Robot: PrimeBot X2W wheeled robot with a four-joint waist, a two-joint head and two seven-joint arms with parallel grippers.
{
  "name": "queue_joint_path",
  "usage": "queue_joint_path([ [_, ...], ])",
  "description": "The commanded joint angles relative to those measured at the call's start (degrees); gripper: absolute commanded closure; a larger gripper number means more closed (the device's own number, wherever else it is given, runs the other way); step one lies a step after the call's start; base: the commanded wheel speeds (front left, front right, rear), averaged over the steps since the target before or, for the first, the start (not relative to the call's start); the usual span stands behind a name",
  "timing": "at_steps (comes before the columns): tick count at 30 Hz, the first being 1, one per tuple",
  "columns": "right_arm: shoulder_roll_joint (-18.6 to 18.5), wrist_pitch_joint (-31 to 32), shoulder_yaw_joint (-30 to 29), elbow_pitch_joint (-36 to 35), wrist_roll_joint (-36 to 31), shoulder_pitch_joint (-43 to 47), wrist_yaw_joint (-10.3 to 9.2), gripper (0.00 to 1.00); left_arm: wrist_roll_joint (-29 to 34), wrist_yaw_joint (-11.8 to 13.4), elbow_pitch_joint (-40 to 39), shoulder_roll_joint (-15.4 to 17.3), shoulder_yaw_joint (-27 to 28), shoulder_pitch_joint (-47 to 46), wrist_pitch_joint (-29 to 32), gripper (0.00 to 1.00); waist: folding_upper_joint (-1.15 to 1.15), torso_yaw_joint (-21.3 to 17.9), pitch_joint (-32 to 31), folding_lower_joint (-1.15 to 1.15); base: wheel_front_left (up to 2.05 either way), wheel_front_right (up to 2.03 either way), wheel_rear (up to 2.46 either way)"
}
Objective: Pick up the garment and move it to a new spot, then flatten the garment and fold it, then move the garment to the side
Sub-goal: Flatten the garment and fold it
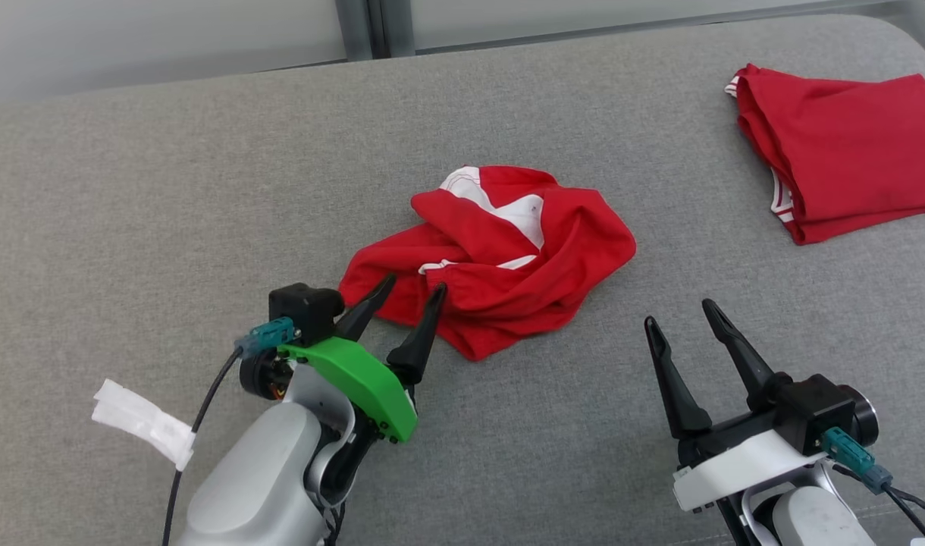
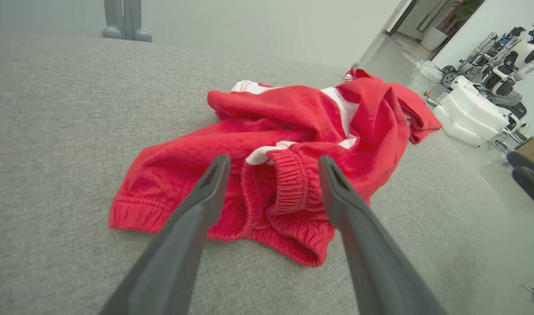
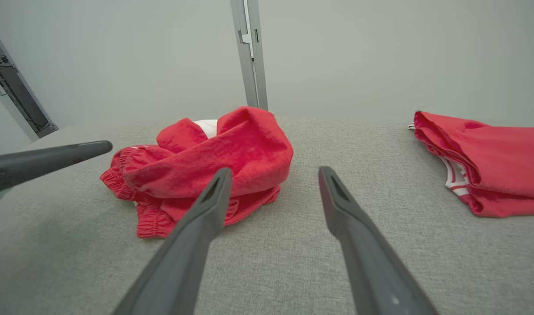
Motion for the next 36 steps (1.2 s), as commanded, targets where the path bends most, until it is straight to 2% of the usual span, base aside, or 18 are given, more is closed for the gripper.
queue_joint_path([
  [1, 0.0, 0.0, 0.0, -0.2, -0.1, -0.7, -0.09, 0.0, -1.4, -0.1, 0.5, 0.3, -0.6, -1.6, 0.8, 0.0, 0.0, -1.3, 1.3, -0.01, 0.0, 0.0, 0.0],
  [10, 0.5, 0.0, 0.1, 0.1, -0.1, -2.0, -0.09, 0.0, -8.5, -0.1, 3.9, 1.1, -2.9, -5.2, 5.3, 0.0, 0.0, -2.7, 2.7, -0.01, 0.0, 0.0, 0.0],
  [12, 0.8, 0.0, 0.1, -0.1, -0.2, -2.2, -0.09, 0.0, -9.4, -0.1, 3.5, 1.1, -3.1, -6.0, 4.4, 1.0, 0.0, -2.9, 2.9, -0.01, 0.0, 0.0, 0.0],
  [21, 1.8, 0.0, 0.1, 0.2, 0.0, -2.8, -0.09, 0.0, -12.8, -0.1, -1.8, 3.8, -6.6, -10.7, 2.1, 1.0, 0.0, -4.1, 3.3, -0.01, 0.0, 0.0, 0.0],
  [28, 3.1, 0.0, 1.0, 0.2, 0.5, -4.8, -0.09, 0.0, -12.7, -0.1, -7.1, 8.6, -10.3, -24.3, 5.5, 1.0, 0.0, -7.4, 4.2, -0.01, 0.0, 0.0, 0.0],
  [36, 4.1, 0.0, -0.1, 0.5, 0.6, -4.9, -0.09, 0.0, -15.4, -0.1, -10.8, 10.7, -13.2, -40.3, 9.5, 1.0, 0.0, -10.9, 4.3, -0.01, 0.0, 0.0, 0.0],
])
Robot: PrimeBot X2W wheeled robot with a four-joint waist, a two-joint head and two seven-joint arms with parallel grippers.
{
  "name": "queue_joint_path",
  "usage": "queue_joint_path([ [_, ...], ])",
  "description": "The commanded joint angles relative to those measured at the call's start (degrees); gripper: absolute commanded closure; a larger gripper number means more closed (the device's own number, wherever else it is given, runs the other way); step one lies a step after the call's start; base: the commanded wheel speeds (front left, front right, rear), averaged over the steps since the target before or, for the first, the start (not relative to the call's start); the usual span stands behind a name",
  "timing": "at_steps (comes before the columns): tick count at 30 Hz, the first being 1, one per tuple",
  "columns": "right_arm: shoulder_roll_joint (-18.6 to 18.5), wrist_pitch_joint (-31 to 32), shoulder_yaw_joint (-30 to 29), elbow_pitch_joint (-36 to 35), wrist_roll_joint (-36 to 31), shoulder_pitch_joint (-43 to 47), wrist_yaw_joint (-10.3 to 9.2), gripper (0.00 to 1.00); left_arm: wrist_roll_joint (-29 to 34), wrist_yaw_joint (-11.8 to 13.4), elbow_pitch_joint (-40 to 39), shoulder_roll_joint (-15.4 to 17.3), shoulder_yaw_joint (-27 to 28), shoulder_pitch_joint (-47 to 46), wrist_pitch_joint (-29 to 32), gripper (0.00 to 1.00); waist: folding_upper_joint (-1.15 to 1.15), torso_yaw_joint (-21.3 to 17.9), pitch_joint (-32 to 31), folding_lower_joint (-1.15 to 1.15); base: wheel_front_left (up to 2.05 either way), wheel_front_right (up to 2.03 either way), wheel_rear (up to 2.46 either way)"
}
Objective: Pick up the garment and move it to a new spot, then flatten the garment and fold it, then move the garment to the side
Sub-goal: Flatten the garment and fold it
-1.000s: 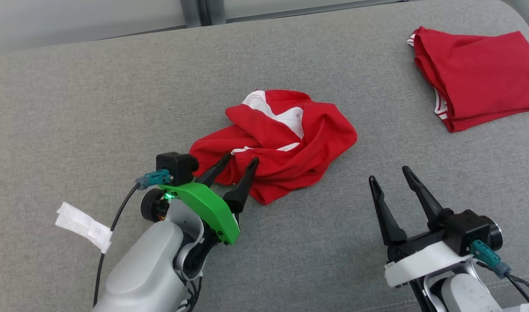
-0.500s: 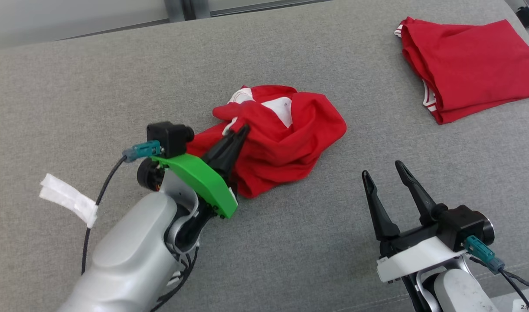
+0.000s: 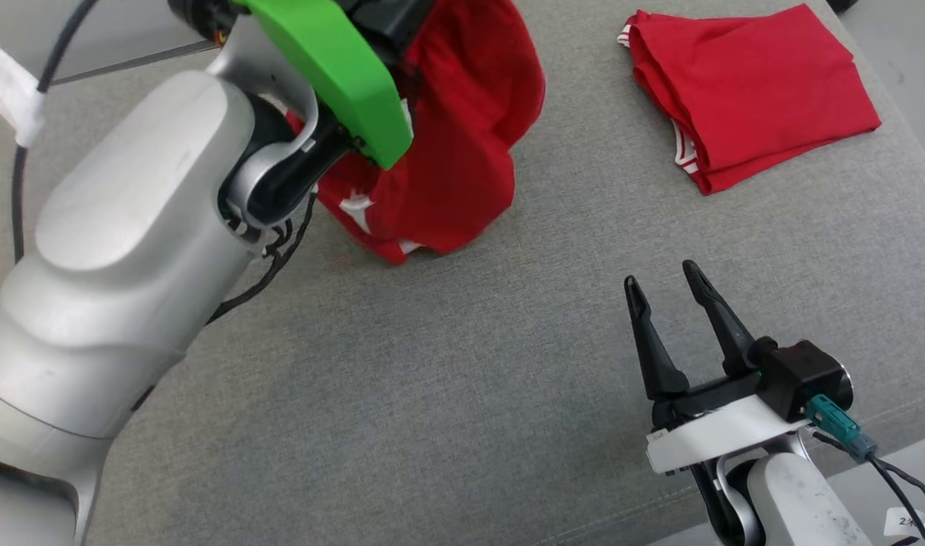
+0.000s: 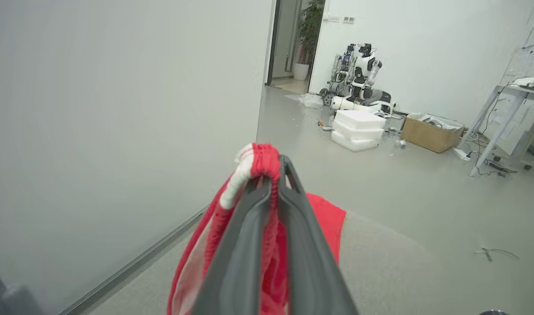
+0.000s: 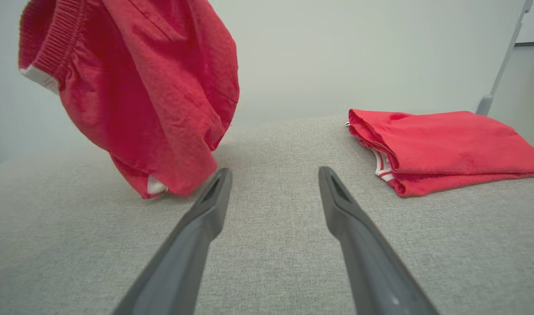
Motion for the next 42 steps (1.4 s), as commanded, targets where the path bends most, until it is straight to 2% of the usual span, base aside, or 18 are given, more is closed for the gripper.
queue_joint_path([
  [1, 0.2, 0.0, -0.3, 0.1, 0.1, 0.0, -0.09, 0.0, -3.0, -0.1, -1.2, -0.1, 0.0, -1.7, 0.4, 1.0, 0.0, -1.2, 0.0, 0.0, 0.0, 0.0, 0.0],
  [6, 0.4, 0.0, -1.2, -0.2, -0.1, 0.9, -0.09, 0.0, -6.6, -0.1, -6.5, 3.0, -2.3, -3.3, 0.6, 1.0, 0.0, -0.8, -0.4, 0.0, 0.0, 0.0, 0.0],
  [11, -0.3, 0.0, -1.7, -0.6, -0.5, 1.2, -0.09, 0.0, -8.5, -0.1, -14.4, 9.8, -9.5, 5.5, -0.2, 1.0, 0.0, 1.5, -0.1, 0.0, 0.0, 0.0, 0.0],
  [15, -1.1, 0.0, -2.2, -0.8, -0.5, 1.4, -0.09, 0.0, -8.1, -0.1, -17.0, 14.6, -15.7, 16.0, -3.2, 1.0, 0.0, 3.9, 0.2, 0.0, 0.0, 0.0, 0.0],
  [19, -2.1, 0.0, -2.4, -0.8, -0.7, 1.7, -0.09, 0.0, -6.7, 0.0, -15.3, 16.1, -19.1, 24.2, -7.7, 1.0, 0.0, 6.3, 0.2, 0.0, 0.0, 0.0, 0.0],
  [24, -3.1, 0.0, -2.6, -0.8, -0.5, 2.3, -0.09, 0.0, -4.4, 1.5, -13.1, 17.6, -21.0, 30.2, -11.2, 1.0, 0.0, 8.5, -0.7, 0.0, 0.0, 0.0, 0.0],
  [28, -3.8, 0.0, -2.2, -0.6, -0.6, 2.8, -0.09, 0.0, -0.9, 3.9, -11.7, 20.8, -21.5, 31.3, -12.3, 1.0, 0.0, 9.9, -2.0, 0.0, 0.0, 0.0, 0.0],
  [33, -4.3, 0.0, -1.7, -0.4, -0.3, 3.6, -0.09, 0.0, 2.6, 8.7, -11.3, 25.2, -20.0, 30.0, -14.1, 1.0, 0.0, 10.7, -3.4, 0.0, 0.0, 0.0, 0.0],
  [38, -4.7, 0.0, -1.0, 0.3, 0.2, 4.1, -0.09, 0.0, 2.1, 12.0, -10.8, 25.3, -16.1, 30.9, -17.5, 1.0, 0.0, 11.3, -4.2, 0.0, 0.0, 0.0, 0.0],
  [39, -4.8, 0.0, -0.8, 0.4, 0.2, 4.2, -0.09, 0.0, 1.6, 12.2, -10.7, 24.8, -15.4, 31.6, -17.9, 0.84, 0.0, 11.3, -4.3, 0.0, 0.0, 0.0, 0.0],
  [42, -5.0, 0.0, -0.5, 1.2, 0.7, 4.7, -0.09, 0.0, 0.3, 12.5, -11.0, 22.5, -12.5, 34.1, -18.7, 0.6, 0.0, 11.5, -4.4, 0.0, 0.0, 0.0, 0.0],
])
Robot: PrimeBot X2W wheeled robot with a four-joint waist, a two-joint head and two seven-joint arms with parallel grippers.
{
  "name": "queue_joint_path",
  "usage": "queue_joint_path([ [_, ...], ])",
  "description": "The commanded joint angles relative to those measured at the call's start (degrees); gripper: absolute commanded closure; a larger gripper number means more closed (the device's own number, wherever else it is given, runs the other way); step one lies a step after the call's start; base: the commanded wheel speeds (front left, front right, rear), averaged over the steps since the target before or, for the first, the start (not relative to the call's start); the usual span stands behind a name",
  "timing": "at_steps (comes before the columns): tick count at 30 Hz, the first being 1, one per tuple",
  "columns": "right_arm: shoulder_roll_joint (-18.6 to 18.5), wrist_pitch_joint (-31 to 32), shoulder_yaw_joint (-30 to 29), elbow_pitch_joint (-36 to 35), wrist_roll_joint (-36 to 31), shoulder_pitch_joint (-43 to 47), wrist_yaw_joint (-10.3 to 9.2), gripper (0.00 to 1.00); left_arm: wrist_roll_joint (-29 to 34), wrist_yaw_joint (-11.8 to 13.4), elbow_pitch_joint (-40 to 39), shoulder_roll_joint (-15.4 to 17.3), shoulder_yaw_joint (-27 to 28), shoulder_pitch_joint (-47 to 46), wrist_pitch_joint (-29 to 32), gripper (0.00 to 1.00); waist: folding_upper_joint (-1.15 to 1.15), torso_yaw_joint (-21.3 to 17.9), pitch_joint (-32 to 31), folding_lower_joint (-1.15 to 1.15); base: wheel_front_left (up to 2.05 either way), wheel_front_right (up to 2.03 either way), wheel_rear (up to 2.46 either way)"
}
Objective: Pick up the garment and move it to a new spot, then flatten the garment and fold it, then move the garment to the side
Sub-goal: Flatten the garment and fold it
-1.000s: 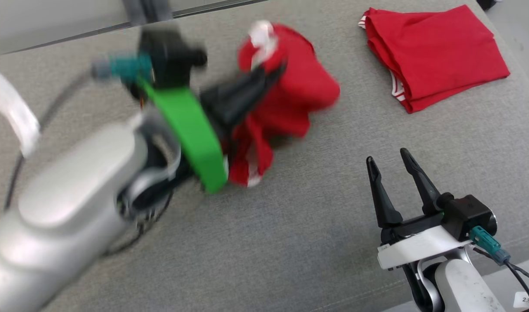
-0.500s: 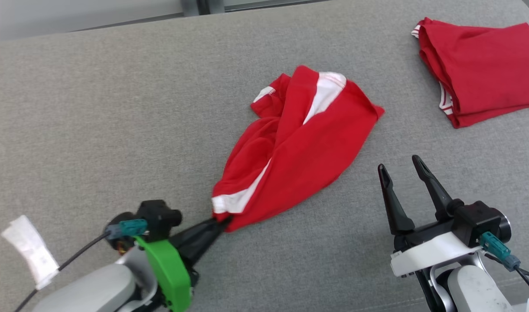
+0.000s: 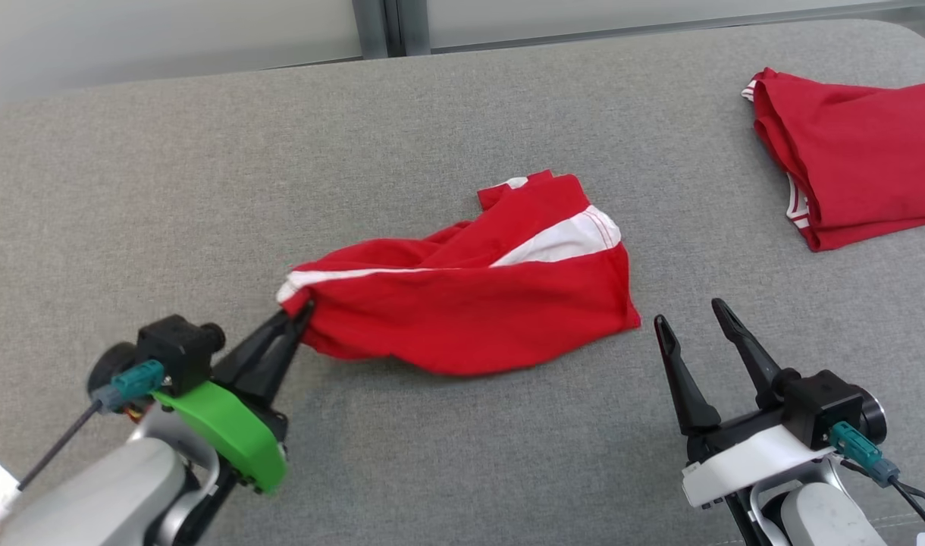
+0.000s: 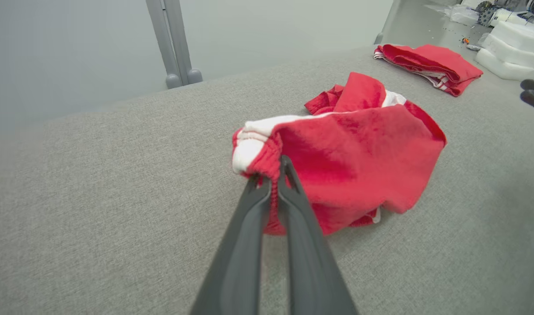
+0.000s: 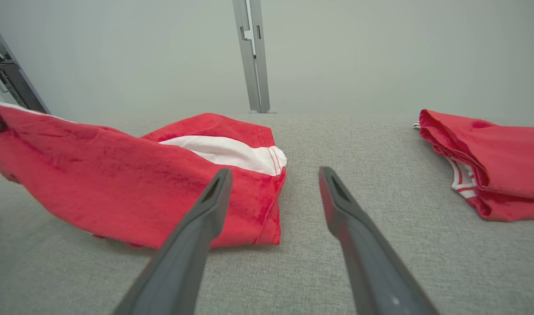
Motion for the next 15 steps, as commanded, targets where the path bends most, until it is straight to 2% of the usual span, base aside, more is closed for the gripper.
queue_joint_path([
  [1, -0.2, 0.0, 0.0, 0.6, 0.4, 0.8, -0.09, 0.0, -0.3, 0.2, -0.2, -1.1, 1.2, 1.9, -0.4, 0.57, 0.0, 0.1, -0.1, 0.0, 0.0, 0.0, 0.0],
  [2, 0.0, 0.0, 0.0, 1.2, 0.9, 0.8, -0.09, 0.0, -0.4, 0.3, -0.5, -2.0, 2.7, 2.9, -0.5, 0.59, 0.0, 0.2, -0.1, 0.0, 0.0, 0.0, 0.0],
  [3, 0.2, 0.0, 0.1, 1.6, 1.2, 0.6, -0.09, 0.0, -0.1, 0.3, -1.0, -3.0, 4.3, 3.7, -0.5, 0.69, 0.0, 0.3, 0.0, 0.0, 0.0, 0.0, 0.0],
  [5, 0.7, 0.0, 0.0, 2.7, 1.9, 0.0, -0.09, 0.0, 1.3, 0.0, -2.0, -5.0, 7.5, 6.4, -0.5, 0.83, 0.0, 0.7, 0.0, 0.0, 0.0, 0.0, 0.0],
  [6, 1.2, 0.0, -0.3, 3.5, 2.8, -0.3, -0.09, 0.0, 2.2, -0.5, -2.3, -6.0, 8.9, 8.0, -0.5, 0.96, 0.0, 1.0, 0.0, 0.0, 0.0, 0.0, 0.0],
  [7, 1.6, 0.0, -0.6, 4.4, 3.2, -0.6, -0.09, 0.0, 2.9, -0.8, -2.3, -6.5, 9.9, 9.0, -0.5, 1.0, 0.0, 1.2, 0.0, 0.0, 0.0, 0.0, 0.0],
  [15, 5.0, 0.0, -3.2, 19.5, 2.3, -6.9, -0.08, 0.0, 8.5, -4.2, -1.2, -11.3, 14.9, 13.9, -0.5, 1.0, 0.0, 3.3, -0.6, 0.0, 0.0, 0.0, 0.0],
])
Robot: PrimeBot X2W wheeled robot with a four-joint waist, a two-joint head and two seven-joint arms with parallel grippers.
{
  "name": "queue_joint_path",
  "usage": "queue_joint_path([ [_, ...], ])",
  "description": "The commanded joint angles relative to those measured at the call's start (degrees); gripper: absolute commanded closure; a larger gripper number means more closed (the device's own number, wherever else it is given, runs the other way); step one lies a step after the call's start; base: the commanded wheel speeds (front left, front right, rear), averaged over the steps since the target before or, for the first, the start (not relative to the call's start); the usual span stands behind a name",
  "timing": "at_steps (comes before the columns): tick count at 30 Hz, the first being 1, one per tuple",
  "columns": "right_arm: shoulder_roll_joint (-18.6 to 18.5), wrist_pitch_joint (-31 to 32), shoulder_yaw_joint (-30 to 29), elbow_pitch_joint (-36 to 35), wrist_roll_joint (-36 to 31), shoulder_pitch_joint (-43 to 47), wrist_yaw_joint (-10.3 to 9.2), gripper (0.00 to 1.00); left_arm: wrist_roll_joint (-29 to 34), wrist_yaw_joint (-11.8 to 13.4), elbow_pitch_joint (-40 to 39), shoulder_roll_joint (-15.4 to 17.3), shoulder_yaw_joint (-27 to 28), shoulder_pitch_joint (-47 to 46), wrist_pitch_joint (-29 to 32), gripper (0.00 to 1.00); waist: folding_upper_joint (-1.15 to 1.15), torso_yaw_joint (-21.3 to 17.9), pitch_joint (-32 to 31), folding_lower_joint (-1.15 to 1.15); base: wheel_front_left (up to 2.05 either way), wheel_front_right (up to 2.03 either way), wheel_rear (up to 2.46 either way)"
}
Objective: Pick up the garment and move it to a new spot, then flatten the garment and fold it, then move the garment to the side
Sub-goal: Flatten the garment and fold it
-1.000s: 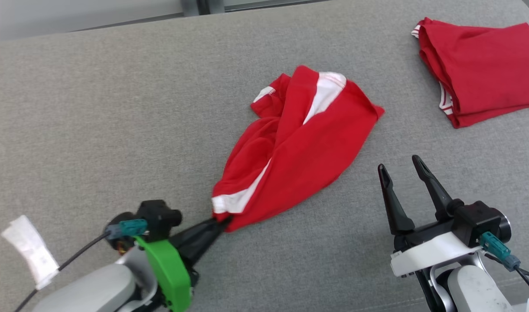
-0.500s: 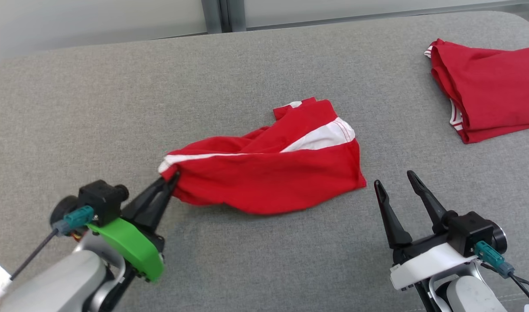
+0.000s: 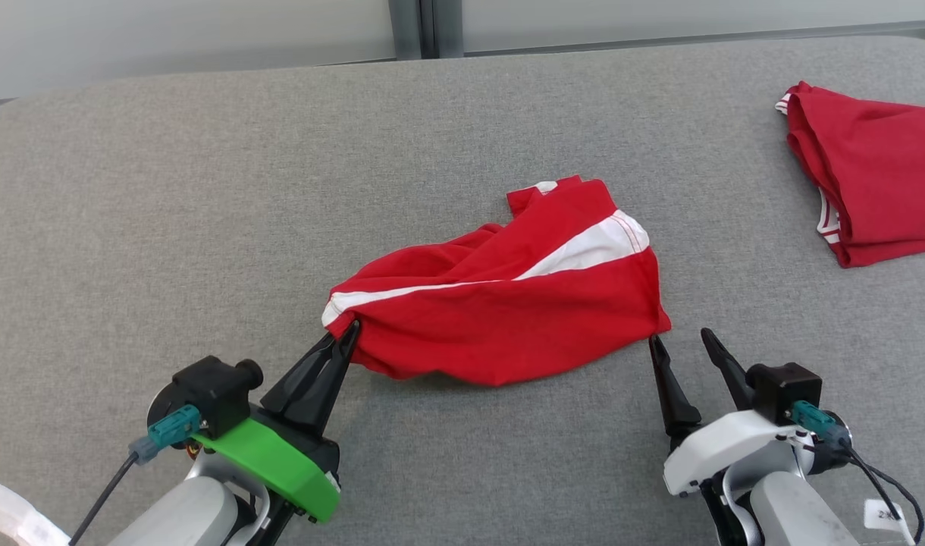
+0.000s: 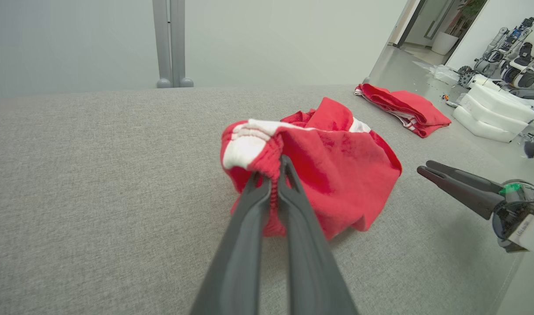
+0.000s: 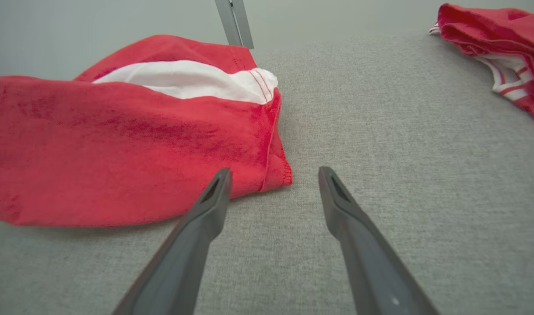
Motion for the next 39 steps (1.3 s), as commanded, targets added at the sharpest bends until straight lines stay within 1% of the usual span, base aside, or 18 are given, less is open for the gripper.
queue_joint_path([
  [1, 0.3, 0.0, -0.3, 2.5, -0.7, -1.8, -0.07, 0.0, 1.2, -0.6, 0.4, -0.4, 0.6, 0.9, -0.2, 1.0, 0.0, 0.5, -0.2, 0.0, 0.0, 0.0, 0.0],
  [5, 1.1, 0.0, -0.7, 10.8, -2.3, -6.2, -0.07, 0.0, 2.3, -1.9, 1.1, -1.5, 1.8, 1.4, -0.2, 1.0, 0.0, 1.1, -0.2, 0.0, 0.0, 0.0, 0.0],
  [8, 1.3, 0.0, -1.2, 15.2, -3.0, -9.1, -0.07, 0.0, 3.1, -2.6, 1.5, -2.2, 2.2, 1.4, -0.2, 1.0, 0.0, 1.7, -0.1, 0.0, 0.0, 0.0, 0.0],
  [9, 1.3, 0.0, -1.6, 16.2, -3.4, -9.7, -0.08, 0.41, 3.4, -2.8, 1.7, -2.4, 2.3, 1.3, -0.2, 1.0, 0.0, 1.8, 0.0, 0.0, 0.0, 0.0, 0.0],
  [10, 1.4, 0.0, -1.9, 16.9, -3.7, -10.1, -0.07, 0.65, 3.6, -3.0, 1.8, -2.5, 2.5, 1.2, -0.2, 1.0, 0.0, 1.9, 0.1, 0.0, 0.0, 0.0, 0.0],
  [11, 1.4, 0.0, -2.5, 17.4, -4.1, -10.5, -0.08, 0.85, 3.7, -3.2, 1.9, -2.6, 2.7, 1.2, -0.2, 1.0, 0.0, 2.0, 0.3, 0.0, 0.0, 0.0, 0.0],
  [12, 1.5, 0.0, -2.8, 17.6, -4.4, -10.9, -0.07, 1.0, 4.0, -3.3, 1.9, -2.8, 2.9, 1.1, -0.2, 1.0, 0.0, 2.1, 0.4, 0.0, 0.0, 0.0, 0.0],
  [16, 1.5, 0.0, -3.3, 17.3, -5.3, -11.5, -0.08, 1.0, 4.6, -3.8, 2.2, -3.0, 3.7, 1.2, -0.2, 1.0, 0.0, 2.1, 0.6, 0.0, 0.0, 0.0, 0.0],
  [21, 1.5, 0.0, -4.4, 13.1, -5.7, -10.6, -0.08, 1.0, 4.7, -4.5, 1.8, -2.9, 5.5, 1.3, -0.2, 1.0, 0.0, 1.5, 0.5, 0.0, 0.0, 0.0, 0.0],
  [24, 1.4, 0.0, -6.5, 9.1, -6.2, -10.0, -0.08, 1.0, 3.7, -5.3, 0.8, -2.5, 7.6, 0.5, -0.2, 1.0, 0.0, 1.0, 0.4, 0.0, 0.0, 0.0, 0.0],
  [26, 0.2, -0.1, -8.3, 6.0, -6.2, -9.6, -0.09, 1.0, 3.4, -6.1, -0.5, -2.2, 9.6, -0.5, -0.2, 1.0, 0.0, 0.5, 0.3, 0.0, 0.0, 0.0, 0.0],
  [29, -1.3, 0.0, -10.3, 0.7, -5.8, -8.9, -0.1, 1.0, 2.3, -7.3, -3.7, -2.6, 12.7, -1.3, -0.2, 1.0, 0.0, -0.4, 0.4, 0.0, 0.0, 0.0, 0.0],
  [32, -3.1, 0.0, -10.6, -4.6, -5.2, -7.3, -0.11, 1.0, 0.0, -8.1, -7.4, -3.1, 14.9, -0.5, -0.2, 1.0, 0.0, -1.7, 0.8, 0.0, 0.0, 0.0, 0.0],
  [35, -4.5, 0.0, -9.0, -6.7, -4.0, -4.5, -0.11, 1.0, -0.9, -8.4, -8.7, -1.9, 13.0, 1.5, -0.2, 1.0, 0.0, -2.7, 1.3, 0.0, 0.0, 0.0, 0.0],
  [39, -6.6, 0.0, -5.1, -6.8, -1.5, 0.4, -0.1, 1.0, -3.4, -8.5, -8.7, -1.2, 10.1, 5.0, -0.2, 1.0, 0.0, -3.5, 2.0, 0.0, 0.0, 0.0, 0.0],
])
